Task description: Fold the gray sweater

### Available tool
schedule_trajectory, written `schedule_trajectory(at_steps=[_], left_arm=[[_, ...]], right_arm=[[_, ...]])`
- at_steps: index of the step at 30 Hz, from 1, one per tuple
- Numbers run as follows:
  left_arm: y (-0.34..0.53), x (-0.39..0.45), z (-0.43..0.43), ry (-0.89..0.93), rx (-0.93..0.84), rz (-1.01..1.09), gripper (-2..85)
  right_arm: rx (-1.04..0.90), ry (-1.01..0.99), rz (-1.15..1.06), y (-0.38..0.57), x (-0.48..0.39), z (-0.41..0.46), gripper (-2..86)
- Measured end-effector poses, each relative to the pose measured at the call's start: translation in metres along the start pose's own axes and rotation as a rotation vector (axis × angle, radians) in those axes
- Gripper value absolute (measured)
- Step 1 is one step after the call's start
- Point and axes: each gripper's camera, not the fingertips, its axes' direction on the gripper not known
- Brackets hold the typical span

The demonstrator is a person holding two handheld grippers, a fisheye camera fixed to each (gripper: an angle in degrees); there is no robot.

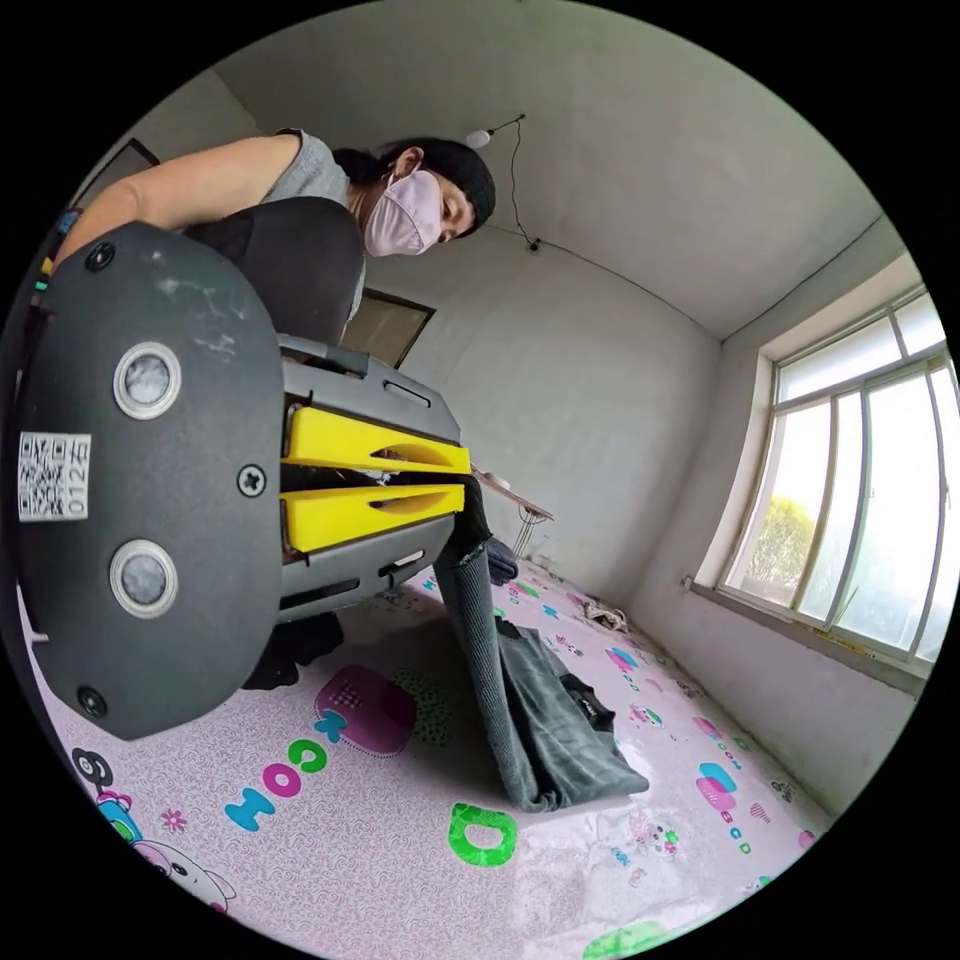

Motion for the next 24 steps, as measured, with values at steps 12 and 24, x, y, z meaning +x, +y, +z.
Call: schedule_trajectory(at_steps=[12, 24], left_arm=[[0.036, 0.073, -0.058, 0.039, 0.142, 0.038, 1.7], [-0.065, -0.008, -0.056, 0.053, 0.189, -0.067, 1.7]], right_arm=[[-0.028, -0.072, -0.062, 0.037, -0.053, 0.012, -0.9], [0.040, 0.019, 0.046, -0.016, -0.042, 0.052, -0.8]])
